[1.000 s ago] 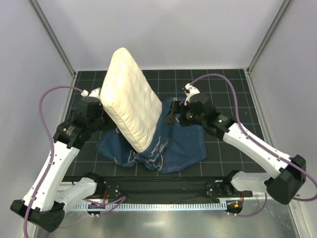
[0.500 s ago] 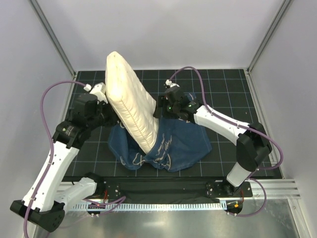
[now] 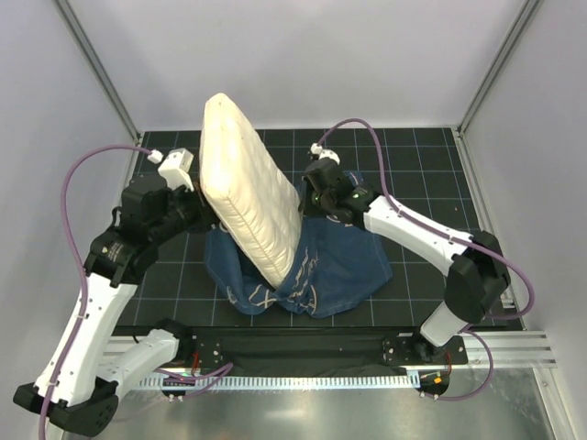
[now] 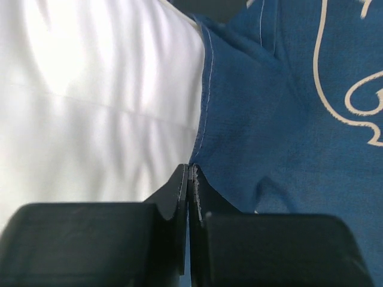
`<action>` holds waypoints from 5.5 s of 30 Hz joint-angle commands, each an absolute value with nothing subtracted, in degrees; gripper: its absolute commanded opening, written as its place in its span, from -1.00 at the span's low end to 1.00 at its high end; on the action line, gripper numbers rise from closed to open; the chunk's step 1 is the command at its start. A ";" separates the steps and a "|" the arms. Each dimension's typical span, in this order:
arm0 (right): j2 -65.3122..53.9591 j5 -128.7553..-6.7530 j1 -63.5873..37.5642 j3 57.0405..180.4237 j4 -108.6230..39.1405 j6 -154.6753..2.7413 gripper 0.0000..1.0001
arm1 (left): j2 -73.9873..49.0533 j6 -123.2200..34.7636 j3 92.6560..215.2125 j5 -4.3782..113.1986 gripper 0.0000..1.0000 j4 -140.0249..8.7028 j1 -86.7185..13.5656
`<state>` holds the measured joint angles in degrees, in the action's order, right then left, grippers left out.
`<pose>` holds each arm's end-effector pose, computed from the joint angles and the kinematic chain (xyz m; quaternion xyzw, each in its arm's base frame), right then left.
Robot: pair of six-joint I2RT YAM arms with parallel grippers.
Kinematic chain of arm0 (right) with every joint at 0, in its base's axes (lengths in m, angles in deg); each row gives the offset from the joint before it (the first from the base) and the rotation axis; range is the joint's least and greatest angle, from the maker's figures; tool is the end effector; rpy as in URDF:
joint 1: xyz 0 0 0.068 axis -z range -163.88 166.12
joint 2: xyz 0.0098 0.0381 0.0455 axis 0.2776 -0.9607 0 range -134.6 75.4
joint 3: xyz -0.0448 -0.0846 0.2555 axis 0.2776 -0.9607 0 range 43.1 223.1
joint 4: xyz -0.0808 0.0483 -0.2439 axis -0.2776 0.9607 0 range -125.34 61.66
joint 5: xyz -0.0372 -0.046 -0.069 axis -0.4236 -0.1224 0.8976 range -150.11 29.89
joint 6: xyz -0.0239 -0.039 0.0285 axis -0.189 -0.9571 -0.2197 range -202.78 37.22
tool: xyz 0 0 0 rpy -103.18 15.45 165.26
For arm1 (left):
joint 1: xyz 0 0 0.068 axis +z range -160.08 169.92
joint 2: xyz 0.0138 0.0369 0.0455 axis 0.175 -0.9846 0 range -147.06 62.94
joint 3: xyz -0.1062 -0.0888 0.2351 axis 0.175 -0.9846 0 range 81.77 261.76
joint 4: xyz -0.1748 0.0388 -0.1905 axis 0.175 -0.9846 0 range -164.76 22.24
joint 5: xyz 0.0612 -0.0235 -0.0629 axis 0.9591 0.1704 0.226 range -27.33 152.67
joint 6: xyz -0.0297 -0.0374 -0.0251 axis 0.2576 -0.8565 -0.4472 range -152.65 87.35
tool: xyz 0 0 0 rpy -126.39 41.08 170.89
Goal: Put the pillow into the pillowcase
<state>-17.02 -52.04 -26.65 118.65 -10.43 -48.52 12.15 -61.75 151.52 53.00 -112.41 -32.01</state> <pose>0.2709 0.2439 0.2909 -0.0389 0.9101 0.2035 0.3588 0.1496 -0.0666 0.4071 -0.0079 0.8447 -0.2929 0.4479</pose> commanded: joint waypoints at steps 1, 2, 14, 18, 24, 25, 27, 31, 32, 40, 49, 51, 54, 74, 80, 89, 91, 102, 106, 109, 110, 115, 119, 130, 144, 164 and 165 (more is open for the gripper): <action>-10.30 -50.88 -26.86 125.27 -11.08 -49.47 -0.92 | 11.80 -59.11 161.36 52.03 -0.99 -110.55 -31.87; -9.68 -51.41 -26.86 126.15 -10.21 -49.47 -0.92 | 11.35 -58.84 163.31 52.21 -1.00 -111.26 -31.87; -5.80 -55.28 -26.69 141.96 -3.98 -50.96 -0.92 | 8.36 -57.61 180.45 52.57 -0.99 -114.52 -31.87; -5.54 -54.14 -26.60 140.33 -5.36 -50.70 -0.92 | 10.37 -59.01 180.12 49.84 -0.99 -107.88 -31.87; -7.91 -59.14 -25.11 150.45 -4.41 -50.35 -0.92 | 4.77 -59.01 194.76 50.02 -1.00 -111.61 -31.87; -8.26 -59.32 -25.11 152.94 -3.62 -50.52 -0.92 | 2.41 -59.28 197.14 49.84 -0.99 -112.58 -31.87; -8.44 -62.21 -24.67 158.99 -2.38 -50.61 -0.92 | 1.77 -60.86 200.85 49.67 -0.99 -111.28 -31.87; -4.24 -68.01 -21.34 159.65 -6.41 -47.55 -0.92 | 2.74 -63.41 202.52 51.07 -0.99 -105.74 -31.87; -3.35 -69.33 -20.11 158.68 -7.99 -45.62 -0.92 | 1.43 -64.37 205.92 50.90 -0.99 -105.99 -31.96; 1.48 -77.94 -13.17 138.39 -17.29 -41.22 -0.92 | -1.57 -70.26 208.78 46.32 -0.99 -103.18 -31.87; 0.52 -79.36 -10.25 160.06 -8.90 -41.56 -0.92 | 13.10 -74.92 167.13 48.26 -0.99 -87.31 -31.96; -0.53 -78.83 -10.25 165.25 -7.74 -41.65 -0.92 | 14.51 -75.89 163.87 47.73 -0.99 -84.74 -31.96; -0.71 -80.24 -10.16 163.70 -7.30 -41.47 -0.92 | 14.16 -74.67 167.44 47.12 -0.99 -84.64 -31.87; -0.88 -79.01 -8.76 158.48 -12.14 -40.42 -0.92 | 17.14 -72.29 167.21 47.38 -0.99 -86.49 -31.87; -0.80 -79.45 -8.76 160.01 -10.03 -40.33 -0.92 | 14.52 -72.02 178.59 47.38 -0.99 -89.98 -31.87; 1.67 -81.12 -7.18 138.37 -15.12 -41.30 -0.93 | 5.37 -75.45 203.14 41.32 -0.99 -94.13 -31.96; 1.23 -81.65 -6.56 141.08 -14.51 -41.12 -0.92 | 6.77 -75.45 198.24 40.70 -0.99 -92.73 -31.87; -2.73 -80.59 -5.24 164.63 -6.87 -41.39 -0.92 | 11.18 -76.42 182.57 41.49 -0.99 -86.57 -31.96; -3.00 -80.24 -3.66 173.51 -5.28 -41.30 -0.92 | 8.28 -78.87 184.16 40.09 -0.99 -86.14 -31.96; -2.03 -81.81 -3.75 170.83 -6.33 -40.77 -0.92 | 7.39 -79.41 184.86 39.29 -0.99 -84.91 -31.87; -1.68 -82.61 -3.66 169.15 -6.59 -40.77 -0.92 | 7.13 -78.88 185.64 39.64 -0.99 -84.90 -31.87; 0.35 -87.88 -3.66 147.22 -14.05 -39.28 -0.92 | 5.99 -77.04 190.57 40.52 -0.99 -87.45 -31.87; -1.14 -92.28 -3.66 139.78 -20.65 -36.20 -0.92 | 3.18 -75.98 197.32 40.70 -0.99 -89.99 -31.87; -0.89 -87.54 -2.08 151.12 -7.84 -43.05 -0.92 | -0.08 -74.48 204.05 42.90 -0.99 -92.04 -31.87; -3.08 -95.18 5.92 161.33 -11.51 -33.84 -0.92 | 6.16 -78.89 181.69 49.72 -0.99 -86.64 -31.87; -10.33 -96.84 -1.30 149.81 -20.90 -30.93 -0.92 | -10.10 -76.62 203.33 39.75 -0.99 -75.64 -32.05; -8.72 -97.03 0.02 144.58 -22.92 -31.01 -0.92 | -9.92 -78.68 198.36 38.34 -0.99 -68.02 -32.14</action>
